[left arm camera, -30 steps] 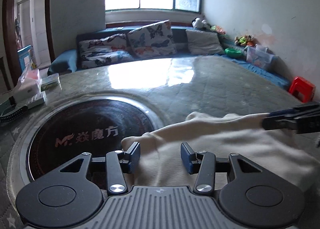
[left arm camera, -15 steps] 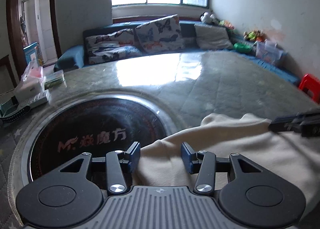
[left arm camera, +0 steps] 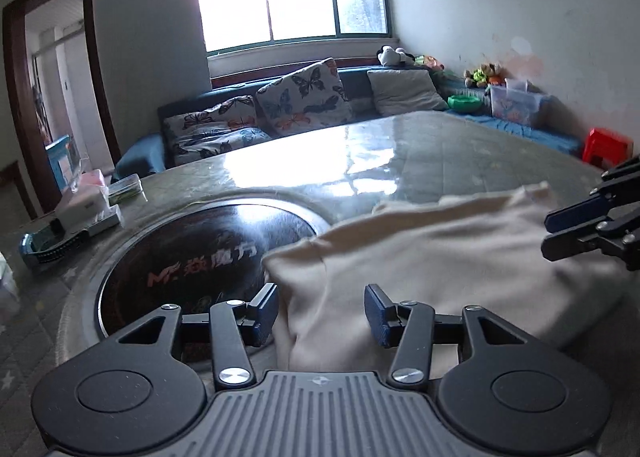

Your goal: Fold clothes

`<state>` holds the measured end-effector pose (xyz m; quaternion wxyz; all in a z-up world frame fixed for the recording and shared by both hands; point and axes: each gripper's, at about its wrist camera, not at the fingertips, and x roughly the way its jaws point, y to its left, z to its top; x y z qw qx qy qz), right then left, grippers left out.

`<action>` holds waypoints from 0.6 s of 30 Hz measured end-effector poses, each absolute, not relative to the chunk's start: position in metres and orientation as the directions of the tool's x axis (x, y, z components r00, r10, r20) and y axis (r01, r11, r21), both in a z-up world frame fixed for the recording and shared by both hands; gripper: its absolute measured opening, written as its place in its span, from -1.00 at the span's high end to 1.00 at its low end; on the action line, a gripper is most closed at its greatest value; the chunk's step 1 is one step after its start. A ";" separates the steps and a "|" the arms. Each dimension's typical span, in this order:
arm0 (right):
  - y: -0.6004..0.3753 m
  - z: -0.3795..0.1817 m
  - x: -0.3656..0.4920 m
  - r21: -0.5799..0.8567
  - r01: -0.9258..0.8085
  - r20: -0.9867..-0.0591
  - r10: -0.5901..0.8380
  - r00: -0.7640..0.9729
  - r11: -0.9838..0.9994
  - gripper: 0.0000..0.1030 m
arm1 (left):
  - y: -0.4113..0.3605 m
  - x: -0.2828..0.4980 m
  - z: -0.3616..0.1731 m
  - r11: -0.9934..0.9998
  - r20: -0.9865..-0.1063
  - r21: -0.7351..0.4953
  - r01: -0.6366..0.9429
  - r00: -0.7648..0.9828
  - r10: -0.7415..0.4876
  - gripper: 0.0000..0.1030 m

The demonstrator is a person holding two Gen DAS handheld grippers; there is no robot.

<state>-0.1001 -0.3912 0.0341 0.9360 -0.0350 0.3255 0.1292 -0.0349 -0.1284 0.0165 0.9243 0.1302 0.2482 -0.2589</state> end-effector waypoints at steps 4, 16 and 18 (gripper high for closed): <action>-0.374 0.018 -0.118 -0.050 -0.324 -0.618 0.226 0.753 0.945 0.48 | -0.121 -0.038 0.009 0.840 -0.534 0.092 0.534 0.739 -0.412 0.01; -0.381 0.010 -0.135 -0.101 -0.354 -0.642 0.211 0.737 0.930 0.45 | -0.107 -0.051 0.006 0.848 -0.577 -0.010 0.530 0.690 -0.438 0.03; -0.387 0.011 -0.139 -0.082 -0.346 -0.647 0.214 0.732 0.935 0.45 | -0.107 -0.060 0.007 0.840 -0.577 -0.008 0.543 0.683 -0.447 0.02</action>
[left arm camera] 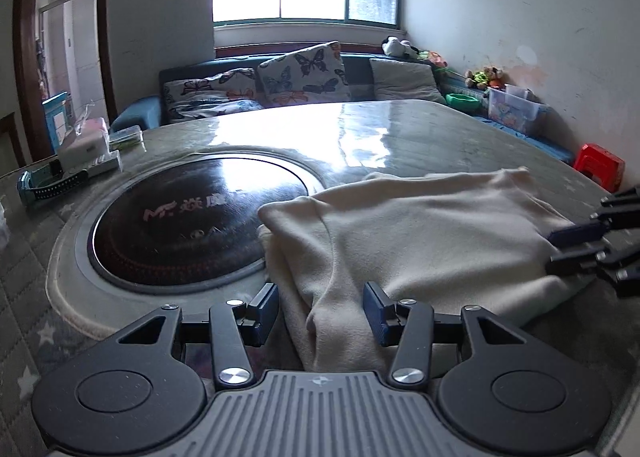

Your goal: Fold clothes

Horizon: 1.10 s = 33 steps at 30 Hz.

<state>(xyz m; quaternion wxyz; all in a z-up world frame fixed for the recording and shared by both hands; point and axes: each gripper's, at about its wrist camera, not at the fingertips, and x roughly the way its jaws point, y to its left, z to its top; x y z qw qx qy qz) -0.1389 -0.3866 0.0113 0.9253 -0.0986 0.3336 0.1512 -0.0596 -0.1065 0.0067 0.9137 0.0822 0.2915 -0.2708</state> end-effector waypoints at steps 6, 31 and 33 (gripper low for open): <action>-0.407 0.022 -0.150 0.003 -0.281 -0.633 0.220 0.742 0.960 0.45 | -0.102 -0.068 0.021 0.842 -0.552 0.019 0.539 0.708 -0.441 0.01; -0.433 0.035 -0.105 0.070 -0.178 -0.601 0.184 0.778 0.982 0.45 | -0.114 -0.043 0.010 0.869 -0.579 0.029 0.493 0.717 -0.388 0.01; -0.437 0.033 -0.089 0.089 -0.156 -0.603 0.178 0.777 0.984 0.45 | -0.114 -0.043 0.009 0.869 -0.581 0.033 0.494 0.717 -0.386 0.01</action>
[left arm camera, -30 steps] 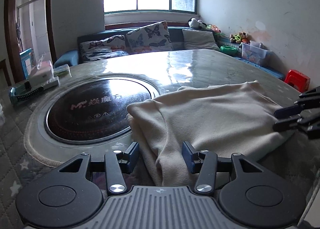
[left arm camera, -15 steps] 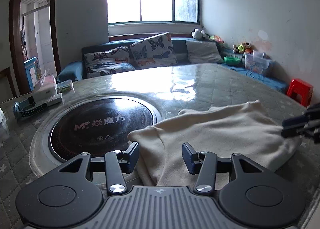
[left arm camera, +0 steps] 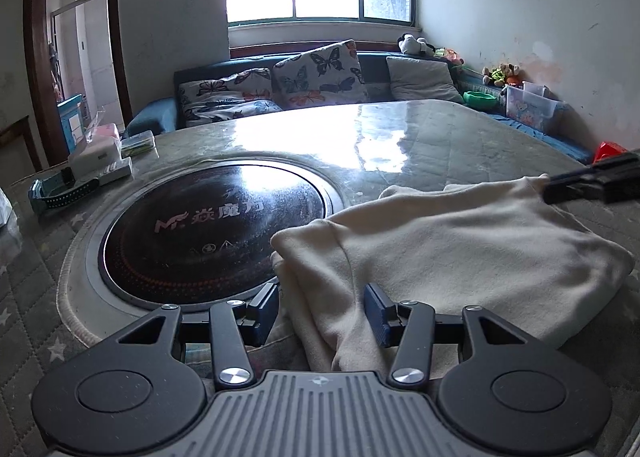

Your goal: Fold clothes

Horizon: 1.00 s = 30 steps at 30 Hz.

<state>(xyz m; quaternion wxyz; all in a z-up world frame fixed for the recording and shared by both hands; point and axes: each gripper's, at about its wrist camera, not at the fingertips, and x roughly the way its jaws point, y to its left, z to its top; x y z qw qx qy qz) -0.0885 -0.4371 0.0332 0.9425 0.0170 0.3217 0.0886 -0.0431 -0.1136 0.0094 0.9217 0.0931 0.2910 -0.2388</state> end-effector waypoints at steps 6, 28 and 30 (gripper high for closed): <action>-0.450 0.020 -0.057 0.140 -0.081 -0.648 0.153 0.746 0.987 0.51 | -0.111 -0.042 0.012 0.869 -0.581 0.024 0.494 0.714 -0.390 0.00; -0.360 0.004 -0.090 -0.008 -0.247 -0.611 0.191 0.769 0.969 -0.84 | -0.080 -0.060 0.021 0.905 -0.558 -0.001 0.425 0.751 -0.353 -0.88; -0.361 0.001 -0.088 0.002 -0.227 -0.615 0.180 0.768 0.974 -1.00 | -0.075 -0.063 0.022 0.908 -0.544 -0.003 0.418 0.761 -0.352 -0.98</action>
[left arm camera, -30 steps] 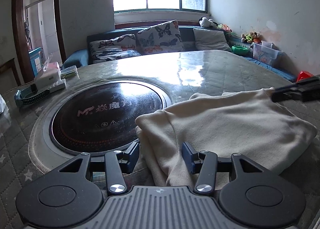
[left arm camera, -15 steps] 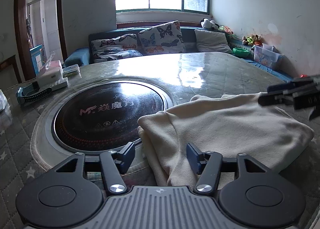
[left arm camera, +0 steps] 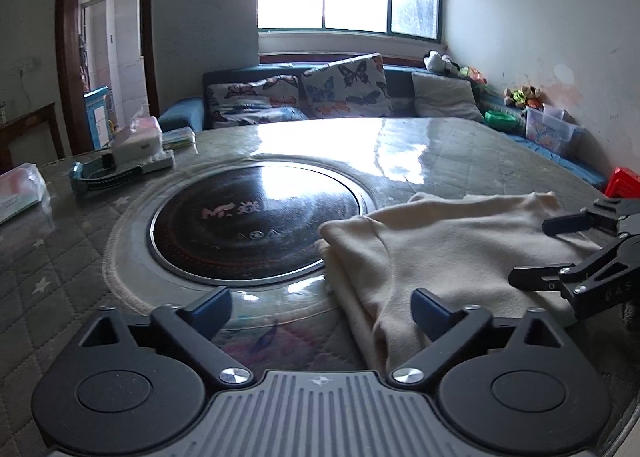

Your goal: Fold clothes

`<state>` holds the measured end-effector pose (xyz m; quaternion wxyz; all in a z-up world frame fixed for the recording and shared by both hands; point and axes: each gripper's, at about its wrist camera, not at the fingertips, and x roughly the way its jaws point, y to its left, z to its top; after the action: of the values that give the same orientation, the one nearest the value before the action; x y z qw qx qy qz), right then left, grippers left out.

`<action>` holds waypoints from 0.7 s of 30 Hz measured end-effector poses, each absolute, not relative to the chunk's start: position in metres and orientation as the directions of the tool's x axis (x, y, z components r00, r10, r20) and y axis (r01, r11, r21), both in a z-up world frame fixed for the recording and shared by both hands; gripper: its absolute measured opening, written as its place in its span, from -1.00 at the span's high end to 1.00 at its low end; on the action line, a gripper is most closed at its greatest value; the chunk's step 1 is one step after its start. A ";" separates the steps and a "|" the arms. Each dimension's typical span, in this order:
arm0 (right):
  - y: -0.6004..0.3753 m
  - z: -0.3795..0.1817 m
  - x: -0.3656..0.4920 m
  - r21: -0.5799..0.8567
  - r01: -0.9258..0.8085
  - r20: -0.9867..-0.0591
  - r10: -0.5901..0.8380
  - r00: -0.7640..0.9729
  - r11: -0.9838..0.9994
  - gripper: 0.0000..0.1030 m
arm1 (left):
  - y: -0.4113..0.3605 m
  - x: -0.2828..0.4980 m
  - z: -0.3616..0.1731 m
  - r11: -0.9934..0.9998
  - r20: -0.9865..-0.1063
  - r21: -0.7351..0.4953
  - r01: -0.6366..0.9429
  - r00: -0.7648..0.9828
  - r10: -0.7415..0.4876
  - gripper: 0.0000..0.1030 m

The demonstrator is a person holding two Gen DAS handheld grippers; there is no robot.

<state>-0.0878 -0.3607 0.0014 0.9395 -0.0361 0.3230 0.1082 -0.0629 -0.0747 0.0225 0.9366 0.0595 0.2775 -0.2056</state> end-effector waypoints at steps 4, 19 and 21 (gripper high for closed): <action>-0.367 -0.003 -0.086 0.050 -0.216 -0.607 0.201 0.769 0.975 -1.00 | -0.066 -0.066 0.025 0.911 -0.526 -0.018 0.412 0.771 -0.359 -1.00; -0.363 0.012 -0.090 0.094 -0.219 -0.587 0.232 0.776 0.971 -1.00 | -0.044 -0.069 0.025 0.922 -0.509 -0.123 0.367 0.774 -0.377 -1.00; -0.351 0.016 -0.089 0.077 -0.251 -0.570 0.249 0.783 0.965 -1.00 | -0.043 -0.070 0.024 0.929 -0.511 -0.113 0.352 0.782 -0.358 -1.00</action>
<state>-0.0895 -0.3512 0.0162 0.9443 -0.0017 0.3015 0.1323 -0.0696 -0.0427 0.0239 0.9438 -0.0058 0.2717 -0.1879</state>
